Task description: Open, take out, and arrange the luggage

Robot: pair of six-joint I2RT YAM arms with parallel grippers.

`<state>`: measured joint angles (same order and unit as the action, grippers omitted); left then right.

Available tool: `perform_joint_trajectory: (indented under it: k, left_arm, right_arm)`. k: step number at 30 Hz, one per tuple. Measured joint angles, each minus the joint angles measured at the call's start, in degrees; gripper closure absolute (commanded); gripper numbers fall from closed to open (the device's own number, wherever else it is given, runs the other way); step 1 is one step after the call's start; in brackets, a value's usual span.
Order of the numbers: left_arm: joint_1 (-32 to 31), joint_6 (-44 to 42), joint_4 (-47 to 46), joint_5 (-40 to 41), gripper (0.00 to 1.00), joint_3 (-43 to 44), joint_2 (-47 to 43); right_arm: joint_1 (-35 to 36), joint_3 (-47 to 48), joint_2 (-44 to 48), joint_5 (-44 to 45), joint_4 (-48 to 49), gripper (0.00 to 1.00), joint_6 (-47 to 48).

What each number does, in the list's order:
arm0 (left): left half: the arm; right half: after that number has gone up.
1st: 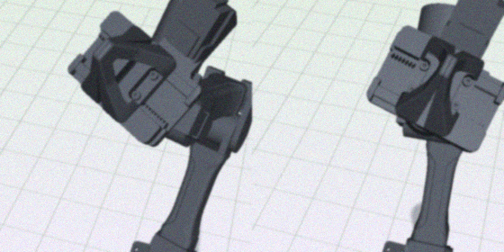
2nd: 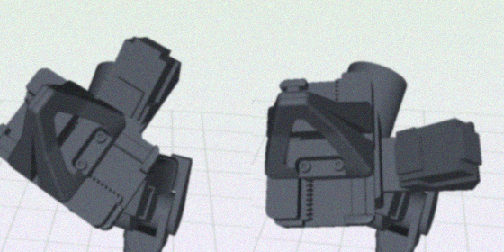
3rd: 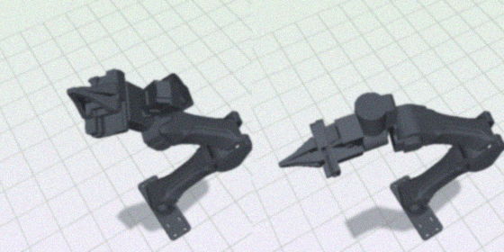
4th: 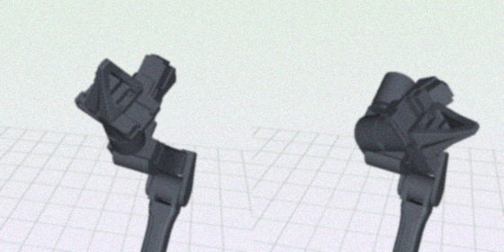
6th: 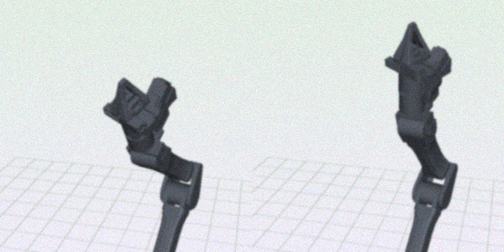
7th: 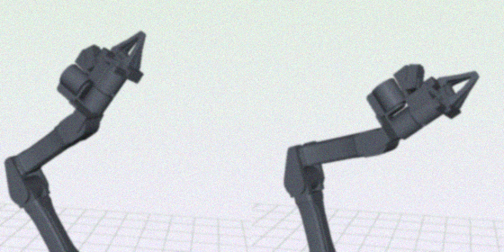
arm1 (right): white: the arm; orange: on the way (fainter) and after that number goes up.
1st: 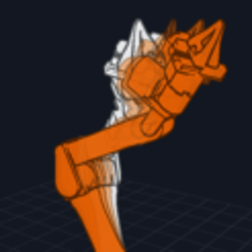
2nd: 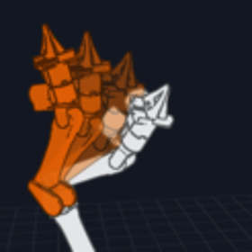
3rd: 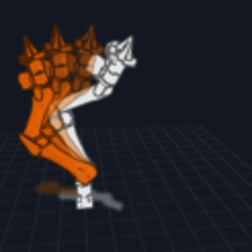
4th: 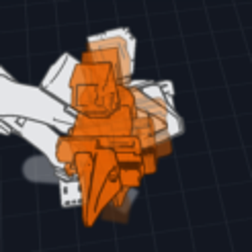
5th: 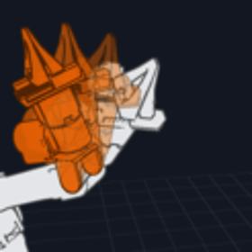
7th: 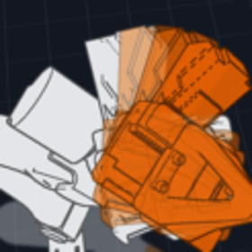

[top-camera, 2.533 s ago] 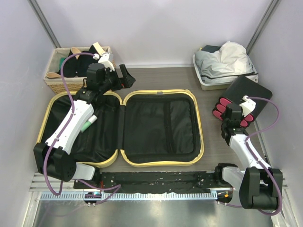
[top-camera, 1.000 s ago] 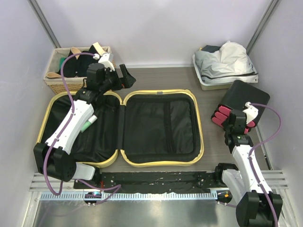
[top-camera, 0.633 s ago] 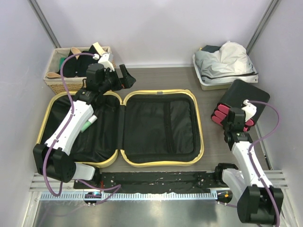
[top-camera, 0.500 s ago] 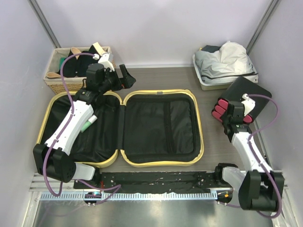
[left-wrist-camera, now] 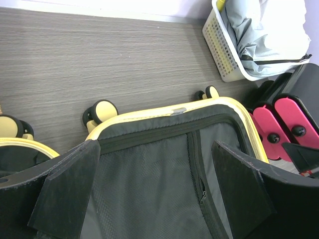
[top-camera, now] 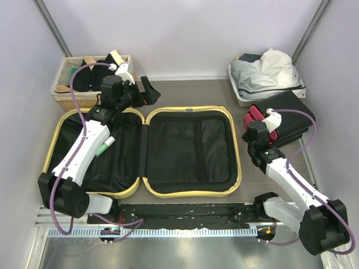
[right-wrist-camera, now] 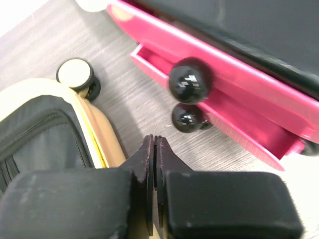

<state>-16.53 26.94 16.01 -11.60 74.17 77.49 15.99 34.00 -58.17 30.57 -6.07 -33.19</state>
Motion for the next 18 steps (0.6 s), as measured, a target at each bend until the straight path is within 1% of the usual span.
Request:
perform_joint_trajectory:
  k: [4,6,7,9,10,12,13,16,18]
  left_arm:
    - [0.0,0.04,-0.07,-0.04,0.0,-0.04,-0.02]
    - [0.0,0.04,-0.09,-0.04,0.0,-0.07,0.0]
    - [0.0,0.04,-0.09,-0.04,0.0,-0.07,0.0]
    - [0.0,0.04,-0.11,-0.04,0.0,-0.07,0.0]
    - [0.0,0.04,-0.11,-0.04,0.0,-0.07,0.0]
    - [0.0,0.04,-0.13,-0.09,0.0,-0.09,0.0]
    - [0.0,0.07,-0.15,-0.17,0.0,-0.09,0.0]
    - [0.0,0.07,-0.24,-0.31,0.0,-0.09,0.0]
    - [0.0,0.07,-0.31,-0.44,0.0,-0.09,0.0]
  right_arm:
    - [0.42,-2.49,3.65,2.82,0.33,0.99,-2.14]
    - [0.42,-3.39,4.07,3.43,0.04,0.94,-3.02]
    - [0.44,-3.69,4.07,3.65,-0.17,0.88,-3.23]
    - [0.5,-3.85,4.04,3.87,-0.79,0.78,-3.69]
    - [0.52,-3.85,4.0,3.91,-0.96,0.67,-3.89]
    - [0.57,-3.67,3.43,3.89,-1.38,0.6,-4.72]
    - [0.57,-3.48,2.89,3.91,-1.68,0.55,-4.96]
    - [0.57,-3.1,0.59,3.8,-1.97,0.49,-6.45]
    - [0.57,-2.99,-0.87,3.87,-1.9,0.48,-7.34]
